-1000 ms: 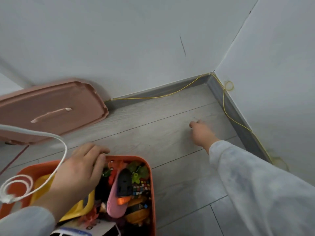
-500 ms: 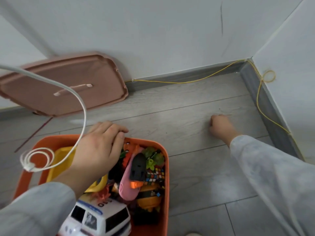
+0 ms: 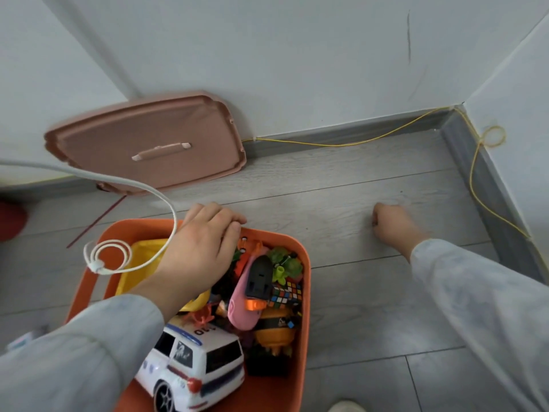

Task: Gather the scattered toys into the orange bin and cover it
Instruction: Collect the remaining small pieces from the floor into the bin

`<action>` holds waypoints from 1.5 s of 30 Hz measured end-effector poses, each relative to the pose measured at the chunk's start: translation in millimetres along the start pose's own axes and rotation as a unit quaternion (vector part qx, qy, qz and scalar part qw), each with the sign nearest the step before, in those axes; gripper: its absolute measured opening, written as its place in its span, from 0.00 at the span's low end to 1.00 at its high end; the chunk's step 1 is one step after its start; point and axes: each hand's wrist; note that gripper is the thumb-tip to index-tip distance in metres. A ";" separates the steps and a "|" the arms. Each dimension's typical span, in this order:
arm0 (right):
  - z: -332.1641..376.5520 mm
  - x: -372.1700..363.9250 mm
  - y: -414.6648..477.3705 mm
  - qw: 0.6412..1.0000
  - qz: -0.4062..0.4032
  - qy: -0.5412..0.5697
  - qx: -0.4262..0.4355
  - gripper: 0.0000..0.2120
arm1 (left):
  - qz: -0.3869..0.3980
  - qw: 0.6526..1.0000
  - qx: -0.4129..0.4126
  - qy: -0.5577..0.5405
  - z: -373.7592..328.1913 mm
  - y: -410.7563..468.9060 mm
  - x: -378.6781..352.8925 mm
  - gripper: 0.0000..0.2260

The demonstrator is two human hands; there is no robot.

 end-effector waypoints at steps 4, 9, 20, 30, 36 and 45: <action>4.5 -7.0 -3.4 1.000 0.001 -0.003 0.004 0.09 | 0.010 1.000 0.010 0.001 0.2 0.5 0.2 0.14; 1.6 -11.5 -5.6 1.000 0.002 0.027 0.001 0.07 | 0.011 1.000 0.011 0.020 -1.5 2.8 -2.0 0.15; 9.0 0.7 -30.8 0.995 -0.010 0.088 0.039 0.06 | 0.003 0.999 0.008 0.035 -4.3 3.5 -1.4 0.14; 144.0 113.3 -148.2 0.909 -0.093 0.329 0.239 0.03 | 0.010 0.998 0.050 0.029 9.9 8.1 26.2 0.09; 175.3 103.0 -183.3 0.924 -0.063 0.135 0.351 0.13 | 0.080 0.987 0.073 0.122 43.2 -8.1 54.2 0.13; 178.5 73.8 -177.1 0.976 0.005 0.026 0.216 0.17 | 0.195 0.946 0.190 0.177 108.0 -32.7 99.2 0.24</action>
Point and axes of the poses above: each hand's wrist, its own y-axis towards the middle knuckle, its own x-axis out of the back of the hand, z = x × y
